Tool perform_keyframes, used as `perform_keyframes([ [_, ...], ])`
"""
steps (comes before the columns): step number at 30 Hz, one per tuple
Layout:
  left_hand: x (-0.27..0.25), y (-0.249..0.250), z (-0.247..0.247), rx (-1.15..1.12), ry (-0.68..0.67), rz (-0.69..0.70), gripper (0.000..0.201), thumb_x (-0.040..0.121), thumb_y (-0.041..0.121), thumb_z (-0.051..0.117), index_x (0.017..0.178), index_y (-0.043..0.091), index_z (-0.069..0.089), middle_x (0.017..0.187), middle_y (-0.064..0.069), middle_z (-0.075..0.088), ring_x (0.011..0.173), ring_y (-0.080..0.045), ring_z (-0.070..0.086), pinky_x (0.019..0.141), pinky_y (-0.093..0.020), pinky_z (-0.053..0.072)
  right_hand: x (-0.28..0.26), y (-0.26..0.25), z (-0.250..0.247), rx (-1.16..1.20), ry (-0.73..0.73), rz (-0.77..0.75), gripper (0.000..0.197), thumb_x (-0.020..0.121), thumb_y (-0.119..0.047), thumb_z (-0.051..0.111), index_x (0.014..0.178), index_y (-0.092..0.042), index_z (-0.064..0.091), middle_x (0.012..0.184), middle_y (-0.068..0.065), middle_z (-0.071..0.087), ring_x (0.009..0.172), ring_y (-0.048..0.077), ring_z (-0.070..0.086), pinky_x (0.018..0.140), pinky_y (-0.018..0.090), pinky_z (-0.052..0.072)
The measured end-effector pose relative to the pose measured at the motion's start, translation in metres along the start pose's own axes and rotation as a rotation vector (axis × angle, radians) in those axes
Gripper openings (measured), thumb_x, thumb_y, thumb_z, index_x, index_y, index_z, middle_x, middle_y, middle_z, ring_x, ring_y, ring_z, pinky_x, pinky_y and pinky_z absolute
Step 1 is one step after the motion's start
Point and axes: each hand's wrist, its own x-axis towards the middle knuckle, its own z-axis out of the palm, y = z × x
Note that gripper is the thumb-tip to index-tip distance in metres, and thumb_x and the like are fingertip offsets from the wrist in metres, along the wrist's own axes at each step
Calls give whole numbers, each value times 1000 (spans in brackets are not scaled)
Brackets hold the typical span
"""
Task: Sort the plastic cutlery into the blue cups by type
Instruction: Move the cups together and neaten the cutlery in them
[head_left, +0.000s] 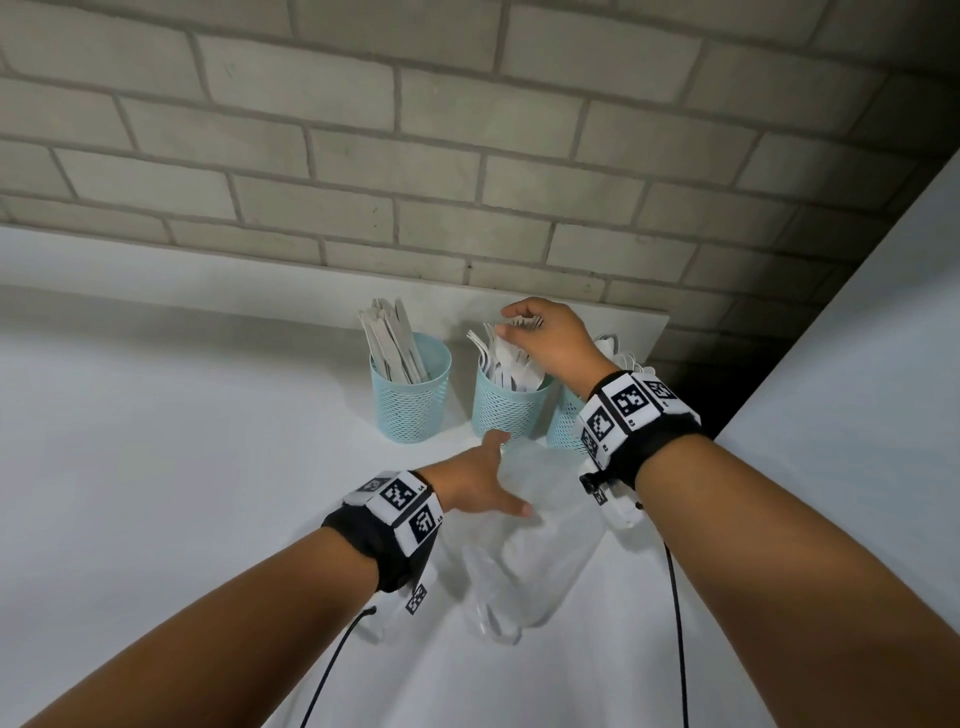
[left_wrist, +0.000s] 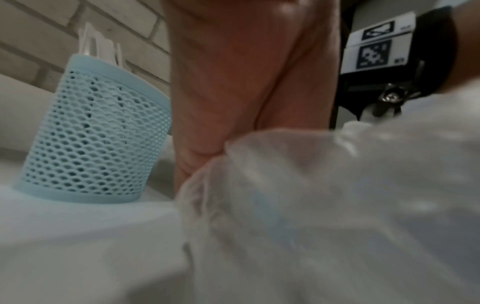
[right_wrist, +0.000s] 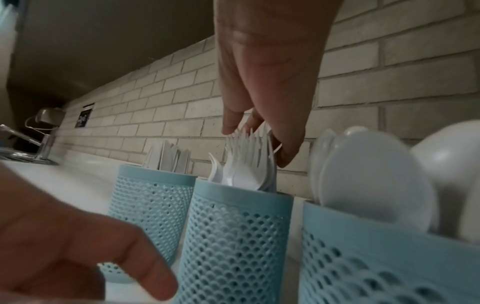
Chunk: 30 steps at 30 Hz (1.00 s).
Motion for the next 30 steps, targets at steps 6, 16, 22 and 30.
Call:
perform_keyframes([
  [6, -10, -18, 9, 252, -63, 157, 70, 88, 18, 61, 143, 39, 24, 130, -11, 40, 120, -30, 44, 104, -41, 37, -9, 2, -7, -107, -128, 26, 79, 78, -39, 73, 144, -24, 32, 151, 5, 31, 136, 22, 34, 107, 31, 31],
  [16, -17, -42, -20, 203, -154, 46, 52, 73, 52, 72, 121, 42, 56, 136, 7, 29, 129, -13, 24, 115, -35, 22, -10, 25, 27, -15, 176, -23, 105, 70, -37, 80, 149, -22, 14, 153, 10, 18, 138, 24, 29, 112, 36, 29],
  [22, 16, -36, -20, -301, 401, 138, 34, 76, 41, 73, 89, 16, 54, 93, 3, 54, 96, -16, 54, 89, -28, 44, -6, 30, 34, 100, 257, -37, 115, 65, -41, 83, 150, -29, 6, 138, 5, 49, 121, 19, 51, 91, 20, 38],
  [30, 59, -22, -3, -469, 568, 179, 119, 58, 37, 86, 146, 18, 7, 149, -3, 29, 136, -18, 30, 113, -38, 29, -12, 37, 29, -47, 73, -154, 96, 68, -44, 79, 146, -27, 26, 141, 3, 42, 126, 15, 45, 96, 21, 36],
])
